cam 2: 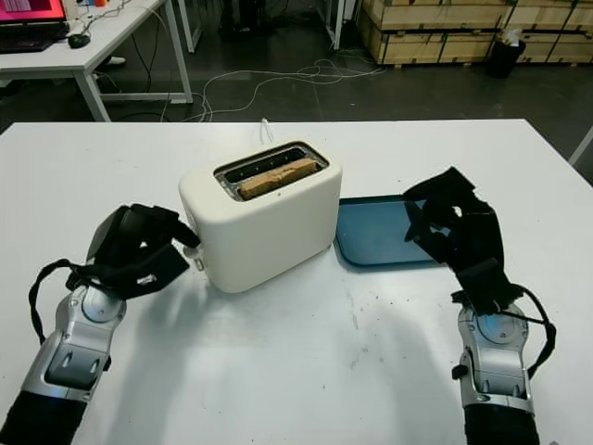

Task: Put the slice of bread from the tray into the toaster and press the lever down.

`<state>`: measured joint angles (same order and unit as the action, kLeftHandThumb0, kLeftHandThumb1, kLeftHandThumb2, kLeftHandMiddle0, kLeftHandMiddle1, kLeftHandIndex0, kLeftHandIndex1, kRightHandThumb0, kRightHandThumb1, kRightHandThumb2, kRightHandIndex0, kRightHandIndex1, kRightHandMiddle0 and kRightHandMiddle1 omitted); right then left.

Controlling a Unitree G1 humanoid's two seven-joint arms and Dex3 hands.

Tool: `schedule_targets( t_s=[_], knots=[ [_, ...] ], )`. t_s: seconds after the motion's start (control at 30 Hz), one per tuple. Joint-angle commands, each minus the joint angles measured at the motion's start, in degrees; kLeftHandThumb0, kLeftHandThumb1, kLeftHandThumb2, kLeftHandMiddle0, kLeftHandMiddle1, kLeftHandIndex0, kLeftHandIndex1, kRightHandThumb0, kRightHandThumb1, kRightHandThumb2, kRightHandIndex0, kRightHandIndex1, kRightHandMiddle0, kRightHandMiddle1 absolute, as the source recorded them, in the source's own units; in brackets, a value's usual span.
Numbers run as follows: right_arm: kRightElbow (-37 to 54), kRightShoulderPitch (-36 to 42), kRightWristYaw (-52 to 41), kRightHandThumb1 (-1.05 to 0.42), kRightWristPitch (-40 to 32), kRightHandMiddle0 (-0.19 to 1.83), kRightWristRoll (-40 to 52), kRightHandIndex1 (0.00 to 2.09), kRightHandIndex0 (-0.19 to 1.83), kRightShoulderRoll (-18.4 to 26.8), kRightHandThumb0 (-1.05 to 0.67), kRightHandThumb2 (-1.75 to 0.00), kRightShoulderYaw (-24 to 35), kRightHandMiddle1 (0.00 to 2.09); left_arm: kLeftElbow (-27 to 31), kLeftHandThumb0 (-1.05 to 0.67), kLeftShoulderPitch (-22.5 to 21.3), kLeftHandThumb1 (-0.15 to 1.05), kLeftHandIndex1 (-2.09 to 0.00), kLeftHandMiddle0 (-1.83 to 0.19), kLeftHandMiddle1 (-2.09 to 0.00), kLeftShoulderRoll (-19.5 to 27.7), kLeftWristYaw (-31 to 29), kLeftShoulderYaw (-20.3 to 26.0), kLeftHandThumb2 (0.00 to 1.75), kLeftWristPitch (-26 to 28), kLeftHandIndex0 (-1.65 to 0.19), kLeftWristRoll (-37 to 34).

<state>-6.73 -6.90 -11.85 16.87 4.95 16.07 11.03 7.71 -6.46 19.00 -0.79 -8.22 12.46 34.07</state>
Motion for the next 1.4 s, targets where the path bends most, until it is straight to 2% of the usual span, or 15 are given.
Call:
schedule_targets(
  t_s=[0.0, 0.27, 0.4, 0.53, 0.67, 0.87, 0.93, 1.0, 1.13, 1.2, 1.27, 1.37],
  knots=[
    [1.0, -0.1, 0.4, -0.92, -1.3, 0.5, 0.5, 1.75, 0.78, -0.5, -0.24, -0.42, -0.2, 1.73, 0.7, 0.17, 1.5, 0.87, -0.95, -0.88, -1.74, -1.4, -3.1, -4.2, 0.47, -0.6, -0.98, -0.4],
    [1.2, -0.1, 0.2, -0.92, -1.7, 0.5, 0.2, 1.75, 0.81, -0.6, -0.23, -0.44, -1.0, 1.75, 8.8, 0.17, 2.3, 0.9, -1.03, -0.89, -1.75, -0.7, -2.6, -1.3, 0.39, 2.3, -0.92, -0.1],
    [0.8, -0.2, -0.2, -0.92, -0.8, 0.52, 0.4, 1.75, 0.83, -0.7, -0.21, -0.45, -1.1, 1.75, 12.4, 0.17, 2.3, 0.87, -1.12, -0.97, -1.75, -0.2, -1.4, 0.5, 0.41, 0.5, -0.9, -0.3],
    [0.4, -0.1, -0.6, -0.92, 0.0, 0.51, 0.5, 1.75, 0.83, -0.7, -0.21, -0.45, -1.2, 1.75, 16.1, 0.09, 1.8, 0.71, -1.21, -1.06, -1.75, 0.3, 1.0, 2.1, 0.68, -1.1, -0.9, 1.6],
    [0.3, 0.0, -1.0, -0.92, -0.2, 0.51, 0.8, 1.75, 0.84, -0.9, -0.22, -0.46, -1.2, 1.75, 19.4, 0.1, 1.2, 0.62, -1.23, -1.05, -1.75, 0.1, 1.2, 3.3, 0.85, -1.0, -0.9, 2.8],
    [0.5, 0.0, -1.0, -0.92, -0.2, 0.5, 0.4, 1.75, 0.84, -1.0, -0.24, -0.46, -1.4, 1.75, 22.3, 0.13, 1.2, 0.61, -1.23, -1.06, -1.75, -1.1, 0.6, 5.0, 0.9, -0.9, -0.91, 2.1],
    [0.0, -0.2, -1.0, -0.92, 0.1, 0.5, 0.6, 1.75, 0.83, -1.2, -0.24, -0.46, -1.3, 1.75, 22.6, 0.13, 1.2, 0.62, -1.25, -1.09, -1.75, -1.9, 1.0, 6.0, 0.92, -1.6, -0.91, 0.7],
    [-0.7, -0.8, -0.6, -0.92, 0.5, 0.49, 0.8, 1.75, 0.83, -1.6, -0.24, -0.45, -0.9, 1.75, 22.3, 0.14, 1.2, 0.61, -1.37, -1.13, -1.75, -3.7, 2.4, 7.2, 1.0, -2.2, -0.86, -1.3],
    [-2.8, -3.4, -0.1, -0.92, 0.7, 0.49, 2.3, 1.75, 0.83, -1.7, -0.25, -0.43, 0.6, 1.73, 20.2, 0.11, 1.6, 0.68, -1.7, -1.05, -1.75, -7.7, 6.0, 8.8, 1.06, -3.5, -0.62, -4.6],
    [-4.6, -5.2, -0.7, -0.92, 0.5, 0.5, 3.0, 1.75, 0.79, -1.0, -0.25, -0.42, 1.2, 1.67, 19.1, 0.07, 1.8, 0.74, -1.74, -0.94, -1.75, -9.7, 7.4, 9.1, 1.0, -3.5, -0.53, -6.0],
    [-7.2, -7.1, -1.6, -0.92, 1.0, 0.57, 3.3, 1.74, 0.74, -0.3, -0.25, -0.43, 1.6, 1.46, 17.6, 0.06, 2.0, 0.79, -1.74, -0.86, -1.75, -11.5, 8.7, 9.4, 0.94, -4.4, -0.47, -7.7],
    [-10.6, -9.6, -3.1, -0.92, 1.5, 0.62, 3.7, 1.72, 0.71, 0.3, -0.24, -0.41, 1.7, 1.34, 14.9, 0.04, 2.2, 0.82, -1.75, -0.83, -1.75, -12.5, 9.8, 9.3, 0.92, -6.4, -0.43, -9.4]
  ],
)
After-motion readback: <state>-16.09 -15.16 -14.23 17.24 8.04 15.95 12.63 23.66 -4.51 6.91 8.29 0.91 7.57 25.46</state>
